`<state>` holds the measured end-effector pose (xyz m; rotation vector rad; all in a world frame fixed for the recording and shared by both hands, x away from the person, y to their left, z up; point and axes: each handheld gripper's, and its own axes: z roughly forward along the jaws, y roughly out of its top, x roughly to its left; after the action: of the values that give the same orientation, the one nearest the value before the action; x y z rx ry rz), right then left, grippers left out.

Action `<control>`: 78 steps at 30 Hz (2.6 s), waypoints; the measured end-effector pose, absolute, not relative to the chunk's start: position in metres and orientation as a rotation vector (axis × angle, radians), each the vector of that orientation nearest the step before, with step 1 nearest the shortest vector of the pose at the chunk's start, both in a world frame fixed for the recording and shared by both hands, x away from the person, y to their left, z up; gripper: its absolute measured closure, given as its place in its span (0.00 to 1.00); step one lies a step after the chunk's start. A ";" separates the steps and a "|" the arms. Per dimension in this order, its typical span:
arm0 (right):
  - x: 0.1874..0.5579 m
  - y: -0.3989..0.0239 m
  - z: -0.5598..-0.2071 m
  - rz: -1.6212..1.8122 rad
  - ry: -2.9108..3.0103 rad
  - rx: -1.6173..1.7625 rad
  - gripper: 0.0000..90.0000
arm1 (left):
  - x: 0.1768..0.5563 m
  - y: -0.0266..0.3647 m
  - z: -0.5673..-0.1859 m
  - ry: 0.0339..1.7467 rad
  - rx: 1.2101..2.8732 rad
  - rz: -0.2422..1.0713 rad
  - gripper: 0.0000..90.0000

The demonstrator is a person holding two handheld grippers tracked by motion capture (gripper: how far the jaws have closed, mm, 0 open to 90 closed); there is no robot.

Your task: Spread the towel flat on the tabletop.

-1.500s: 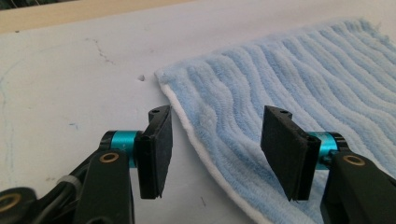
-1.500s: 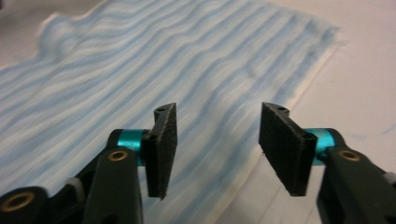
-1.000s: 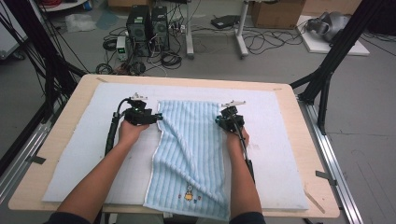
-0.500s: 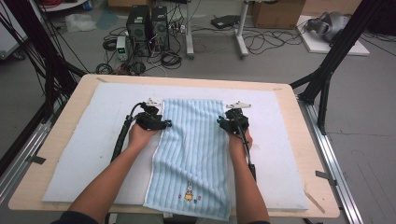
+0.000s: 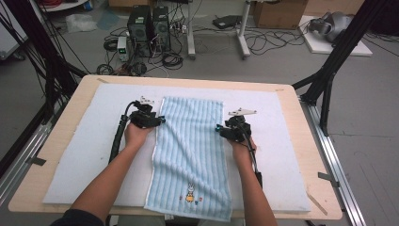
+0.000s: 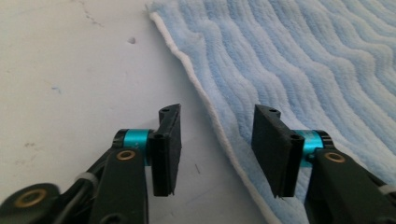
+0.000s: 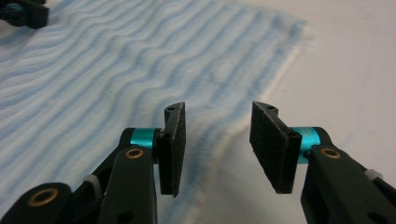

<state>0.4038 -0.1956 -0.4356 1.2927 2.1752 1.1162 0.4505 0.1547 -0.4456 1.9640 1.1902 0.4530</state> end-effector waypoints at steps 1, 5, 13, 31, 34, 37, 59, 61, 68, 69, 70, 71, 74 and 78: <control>0.403 -0.192 -0.436 1.106 2.198 1.275 0.62 | 0.449 0.155 -0.444 1.184 1.963 0.448 0.56; 0.404 -0.182 -0.444 1.019 2.313 1.208 0.70 | 0.442 0.158 -0.444 1.164 1.908 0.467 0.57; 0.412 -0.186 -0.446 0.898 2.180 1.211 0.95 | 0.430 0.168 -0.447 1.181 1.886 0.425 0.54; 0.383 -0.206 -0.436 0.962 2.206 1.280 0.65 | 0.405 0.145 -0.448 1.133 1.866 0.332 0.61; 0.381 -0.209 -0.443 0.968 2.214 1.307 0.64 | 0.403 0.153 -0.440 1.158 1.772 0.352 0.59; 0.380 -0.210 -0.444 0.990 2.200 1.317 0.63 | 0.402 0.159 -0.433 1.141 1.713 0.359 0.59; 0.369 -0.193 -0.447 1.023 2.239 1.278 0.68 | 0.426 0.165 -0.452 1.275 1.805 0.430 0.91; 0.370 -0.194 -0.447 1.026 2.238 1.275 0.86 | 0.425 0.165 -0.451 1.261 1.812 0.436 0.82; 0.376 -0.190 -0.449 0.984 2.126 1.304 0.81 | 0.419 0.169 -0.449 1.236 1.793 0.424 0.70; 0.375 -0.190 -0.449 0.978 2.125 1.312 0.78 | 0.416 0.170 -0.449 1.225 1.786 0.419 0.67; 0.374 -0.192 -0.448 0.979 2.132 1.311 0.75 | 0.413 0.172 -0.448 1.214 1.790 0.416 0.64; 0.372 -0.193 -0.447 0.980 2.143 1.312 0.72 | 0.411 0.172 -0.448 1.210 1.783 0.409 0.61; 0.364 -0.196 -0.443 1.024 2.146 1.269 0.68 | 0.402 0.175 -0.447 1.192 1.788 0.361 0.51; 0.347 -0.201 -0.440 1.053 2.164 1.233 0.67 | 0.379 0.178 -0.445 1.159 1.803 0.350 0.49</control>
<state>0.3471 -0.2006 -0.4402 1.2328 2.1636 1.0535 0.3793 0.1781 -0.4451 1.8028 1.1590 0.3505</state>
